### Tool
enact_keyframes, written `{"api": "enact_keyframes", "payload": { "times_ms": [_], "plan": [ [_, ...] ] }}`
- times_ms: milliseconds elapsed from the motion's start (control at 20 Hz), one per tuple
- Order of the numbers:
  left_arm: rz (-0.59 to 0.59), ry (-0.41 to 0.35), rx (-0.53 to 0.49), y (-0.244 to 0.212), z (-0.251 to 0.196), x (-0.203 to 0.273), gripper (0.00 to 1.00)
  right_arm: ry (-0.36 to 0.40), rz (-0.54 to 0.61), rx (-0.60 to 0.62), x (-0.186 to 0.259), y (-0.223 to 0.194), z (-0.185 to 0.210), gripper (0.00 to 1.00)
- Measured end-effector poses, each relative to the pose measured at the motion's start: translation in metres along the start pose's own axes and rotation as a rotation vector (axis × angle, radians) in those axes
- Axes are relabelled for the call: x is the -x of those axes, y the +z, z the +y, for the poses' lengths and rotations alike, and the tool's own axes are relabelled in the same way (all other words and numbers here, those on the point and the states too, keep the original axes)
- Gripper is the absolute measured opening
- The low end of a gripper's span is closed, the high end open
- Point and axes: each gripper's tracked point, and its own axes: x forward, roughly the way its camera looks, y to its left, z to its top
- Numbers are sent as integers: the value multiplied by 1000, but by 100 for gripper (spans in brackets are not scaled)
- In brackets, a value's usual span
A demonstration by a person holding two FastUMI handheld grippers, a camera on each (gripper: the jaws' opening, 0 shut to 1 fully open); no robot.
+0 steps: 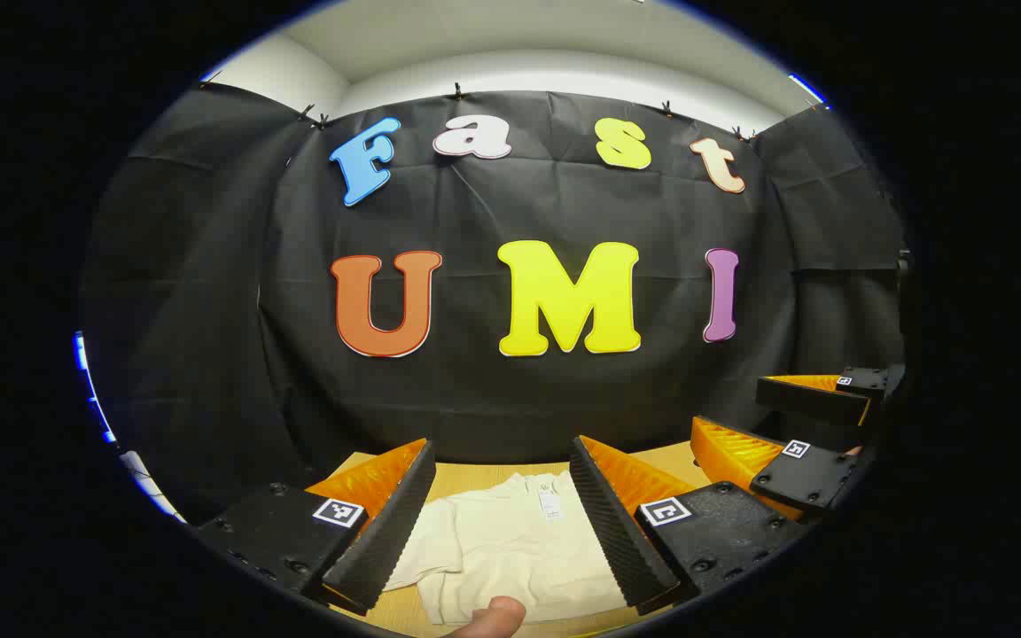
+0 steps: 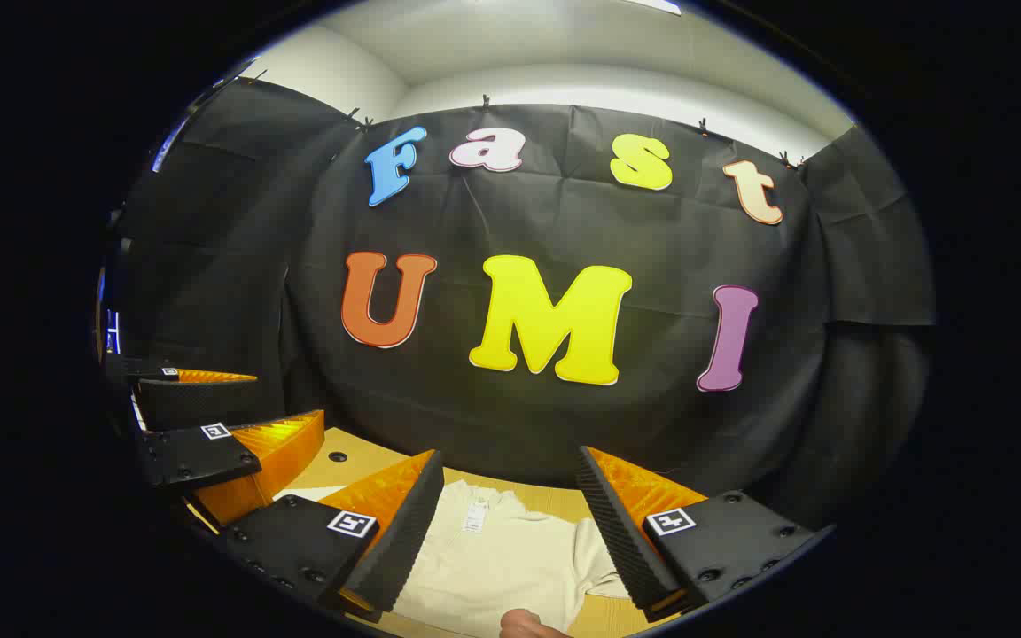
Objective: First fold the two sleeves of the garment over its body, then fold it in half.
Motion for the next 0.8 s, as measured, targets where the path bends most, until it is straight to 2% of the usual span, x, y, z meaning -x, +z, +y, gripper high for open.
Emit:
{"api": "enact_keyframes", "payload": {
  "times_ms": [550,650,800],
  "plan": [
    [20,-16,3,-6,-24,-14,97,-14,21,-19,-9,-16,-23,94],
    [5,3,23,-4,-26,-17,97,-91,68,-47,-17,-46,-66,94],
    [23,13,18,-11,-40,-20,97,-229,185,-103,-19,-115,-146,94]
  ]
}}
